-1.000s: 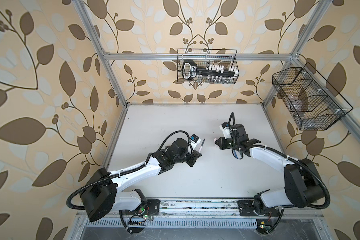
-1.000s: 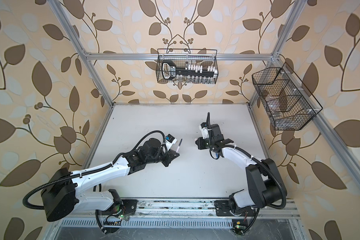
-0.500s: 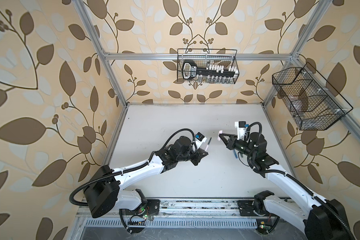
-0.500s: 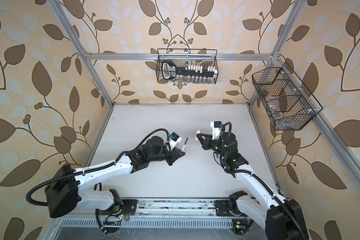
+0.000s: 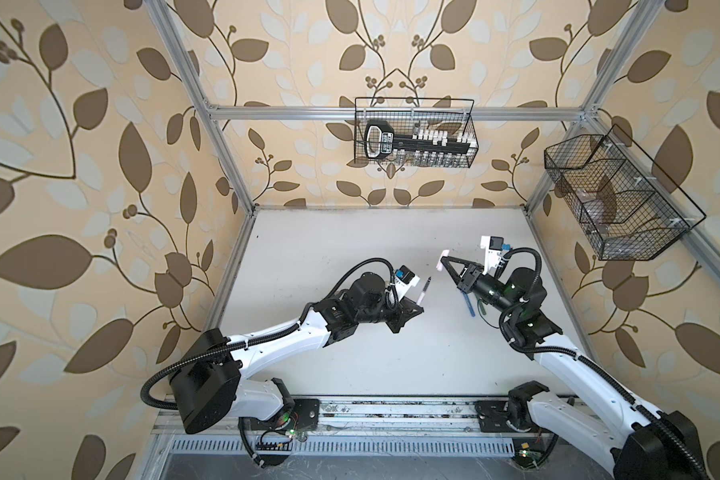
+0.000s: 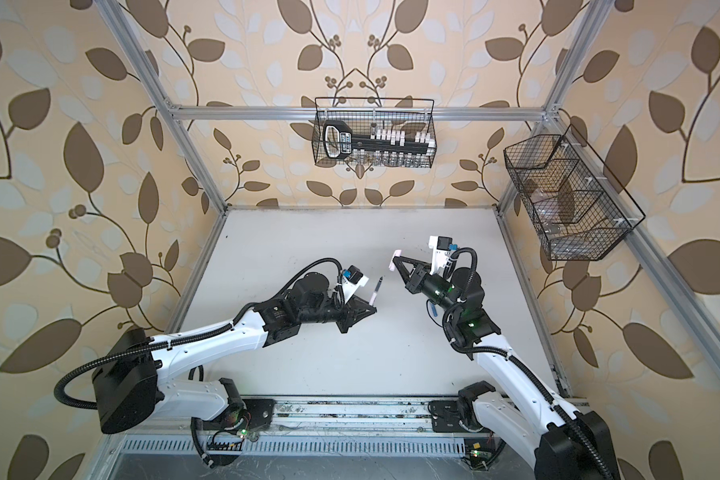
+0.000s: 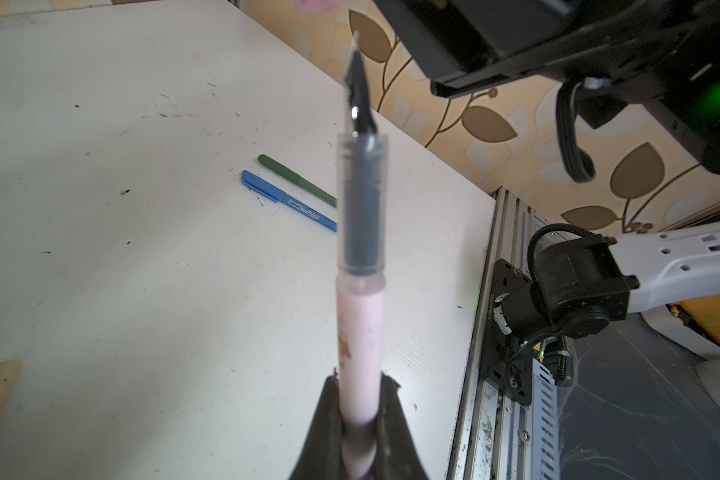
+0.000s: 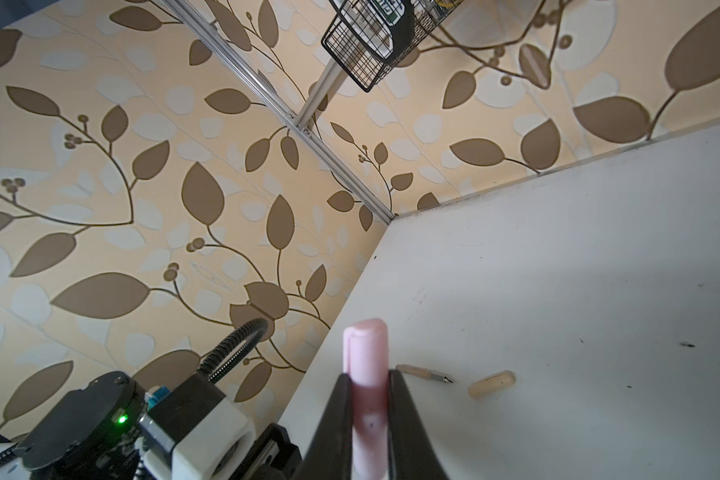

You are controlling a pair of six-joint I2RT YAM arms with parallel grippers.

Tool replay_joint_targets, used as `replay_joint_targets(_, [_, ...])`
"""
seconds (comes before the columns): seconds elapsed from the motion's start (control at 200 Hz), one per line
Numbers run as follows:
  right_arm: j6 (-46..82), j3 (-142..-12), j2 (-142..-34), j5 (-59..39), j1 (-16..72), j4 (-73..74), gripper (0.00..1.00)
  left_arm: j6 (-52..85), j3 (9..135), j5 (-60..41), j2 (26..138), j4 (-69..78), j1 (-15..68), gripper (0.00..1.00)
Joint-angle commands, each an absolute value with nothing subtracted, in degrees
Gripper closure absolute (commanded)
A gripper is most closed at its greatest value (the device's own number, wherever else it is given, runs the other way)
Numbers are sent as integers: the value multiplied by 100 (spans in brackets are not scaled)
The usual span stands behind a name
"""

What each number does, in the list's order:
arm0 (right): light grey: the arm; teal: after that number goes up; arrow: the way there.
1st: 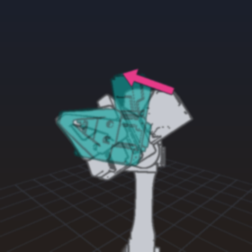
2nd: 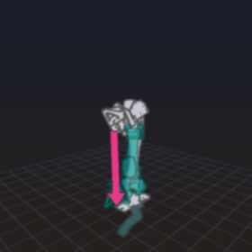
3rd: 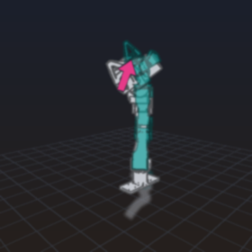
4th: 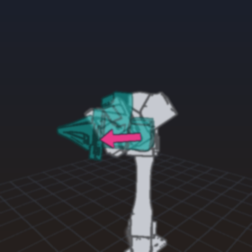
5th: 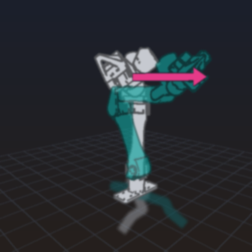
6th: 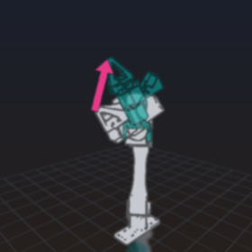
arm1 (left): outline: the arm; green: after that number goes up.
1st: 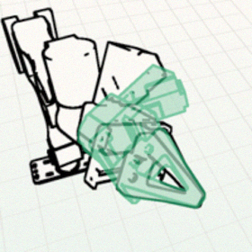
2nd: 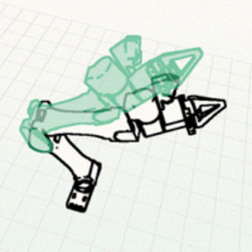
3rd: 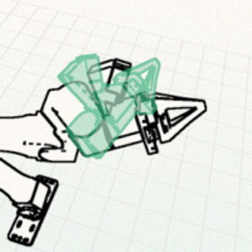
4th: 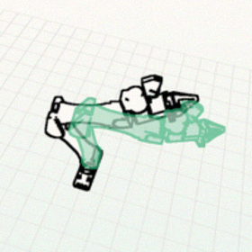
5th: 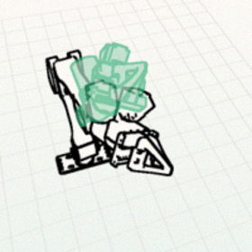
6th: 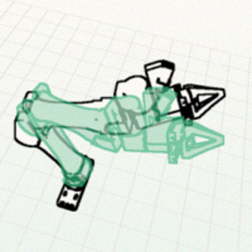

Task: Insert the pens into the pen caps
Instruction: 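Bring the pink cap over the nib of the pen held by the left gripper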

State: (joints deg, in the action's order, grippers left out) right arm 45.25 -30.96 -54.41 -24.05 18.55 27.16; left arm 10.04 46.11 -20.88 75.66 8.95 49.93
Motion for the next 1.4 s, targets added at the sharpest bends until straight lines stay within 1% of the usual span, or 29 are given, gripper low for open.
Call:
replay_joint_targets(0.0, [4702,-3080,-5486,-2457,1992,3131,84,1090,4825,-2252,7567,1221,5036,100])
replay_joint_targets(0.565, [4599,-3133,-5321,-2421,2320,2997,85,1086,4773,-2084,7455,1206,5036,100])
replay_joint_targets(0.945, [4449,-3094,-5216,-2320,2382,2779,85,1056,4786,-2027,7366,1160,5036,100])
replay_joint_targets(1.395, [4511,-2920,-5100,-2294,2426,2853,85,1028,4820,-1978,7277,1151,5036,100])
